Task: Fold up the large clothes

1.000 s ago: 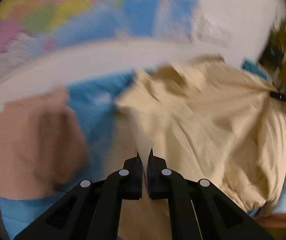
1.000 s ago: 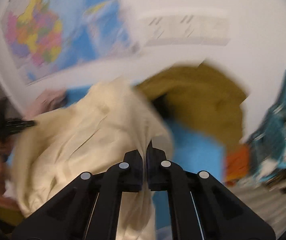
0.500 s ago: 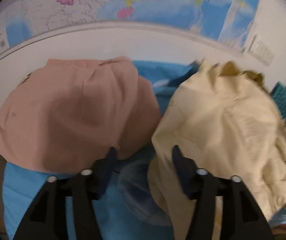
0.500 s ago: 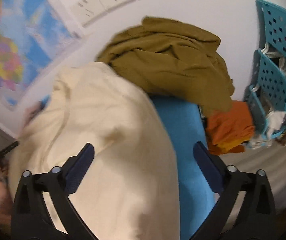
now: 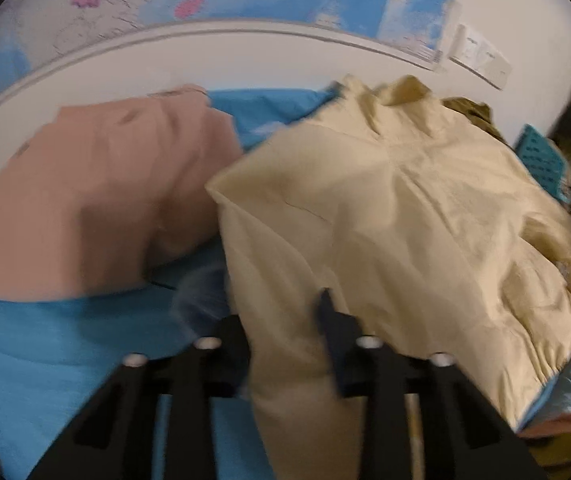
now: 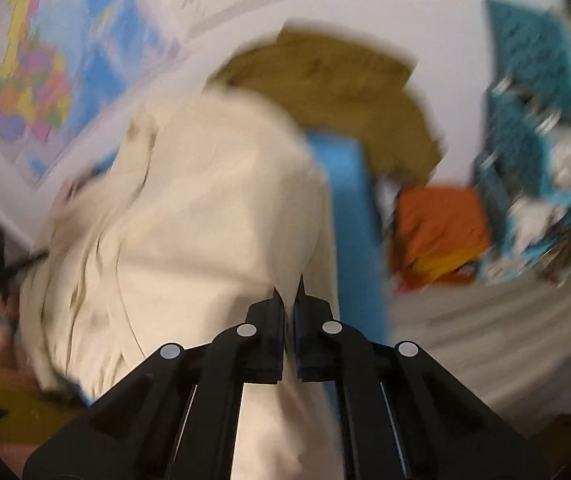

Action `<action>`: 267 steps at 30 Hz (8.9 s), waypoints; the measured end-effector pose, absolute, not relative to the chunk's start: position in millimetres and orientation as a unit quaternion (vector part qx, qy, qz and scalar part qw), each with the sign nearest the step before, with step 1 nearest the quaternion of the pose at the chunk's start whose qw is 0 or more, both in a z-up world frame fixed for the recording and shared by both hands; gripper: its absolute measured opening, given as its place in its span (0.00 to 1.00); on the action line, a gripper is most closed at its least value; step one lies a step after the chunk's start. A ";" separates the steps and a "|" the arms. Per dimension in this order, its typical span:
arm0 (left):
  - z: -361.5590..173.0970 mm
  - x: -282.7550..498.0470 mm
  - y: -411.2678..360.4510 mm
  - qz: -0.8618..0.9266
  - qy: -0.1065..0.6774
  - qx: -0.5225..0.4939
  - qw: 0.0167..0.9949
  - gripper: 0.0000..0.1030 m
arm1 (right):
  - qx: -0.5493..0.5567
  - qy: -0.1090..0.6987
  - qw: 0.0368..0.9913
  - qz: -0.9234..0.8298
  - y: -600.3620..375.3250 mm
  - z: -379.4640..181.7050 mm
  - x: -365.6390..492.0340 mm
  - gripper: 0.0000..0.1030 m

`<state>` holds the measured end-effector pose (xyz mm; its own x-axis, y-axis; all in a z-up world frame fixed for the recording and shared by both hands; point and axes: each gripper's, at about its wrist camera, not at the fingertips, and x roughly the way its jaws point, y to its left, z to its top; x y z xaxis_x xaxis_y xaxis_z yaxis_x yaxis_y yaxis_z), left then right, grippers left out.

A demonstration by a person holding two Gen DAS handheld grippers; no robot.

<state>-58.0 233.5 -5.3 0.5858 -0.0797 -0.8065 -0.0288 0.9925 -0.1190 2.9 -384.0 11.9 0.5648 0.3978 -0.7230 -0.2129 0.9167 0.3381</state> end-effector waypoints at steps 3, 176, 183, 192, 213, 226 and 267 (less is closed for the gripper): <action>-2.1 -56.6 251.5 0.033 0.450 -0.081 0.889 0.19 | 0.120 0.417 0.890 0.140 -405.6 24.9 14.3 0.11; 42.4 -111.7 230.8 -0.095 0.412 -0.115 0.899 0.61 | -0.067 0.461 0.570 0.676 71.8 10.1 -99.5 0.04; 100.4 -100.1 233.9 -0.093 0.318 -0.119 0.936 0.64 | -0.121 0.360 0.745 0.549 -3.5 133.0 -19.4 0.05; 21.1 -37.6 209.7 -0.048 0.419 -0.072 0.904 0.65 | -0.105 0.459 0.808 0.354 -57.1 52.6 102.3 0.75; -17.8 52.3 204.6 0.056 0.475 -0.009 0.878 0.65 | 0.043 0.464 0.814 0.347 -161.7 -8.6 112.0 0.23; 37.4 6.6 25.1 -0.210 0.354 0.137 0.901 0.70 | 0.104 0.390 0.817 0.412 -150.4 44.3 97.0 0.08; 120.2 -30.0 207.8 -0.064 0.252 -0.097 0.961 0.07 | -0.214 0.404 0.770 0.445 60.8 -45.7 51.3 0.68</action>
